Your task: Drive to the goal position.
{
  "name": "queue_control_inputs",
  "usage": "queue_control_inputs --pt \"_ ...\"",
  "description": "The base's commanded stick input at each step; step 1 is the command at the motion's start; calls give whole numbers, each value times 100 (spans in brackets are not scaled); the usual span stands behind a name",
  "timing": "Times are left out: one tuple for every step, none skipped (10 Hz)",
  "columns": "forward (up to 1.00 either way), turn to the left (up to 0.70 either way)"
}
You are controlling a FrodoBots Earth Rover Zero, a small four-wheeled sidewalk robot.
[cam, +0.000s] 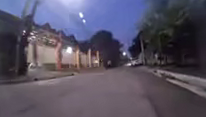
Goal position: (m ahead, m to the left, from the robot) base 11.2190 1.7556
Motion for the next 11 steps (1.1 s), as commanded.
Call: queue_control_inputs --pt "70 0" --pt "70 0" --pt "70 0" --pt "70 0" --pt "70 0" --pt "70 0" --pt "70 0" --pt "70 0" --pt "70 0" --pt "70 0" --pt "70 0"
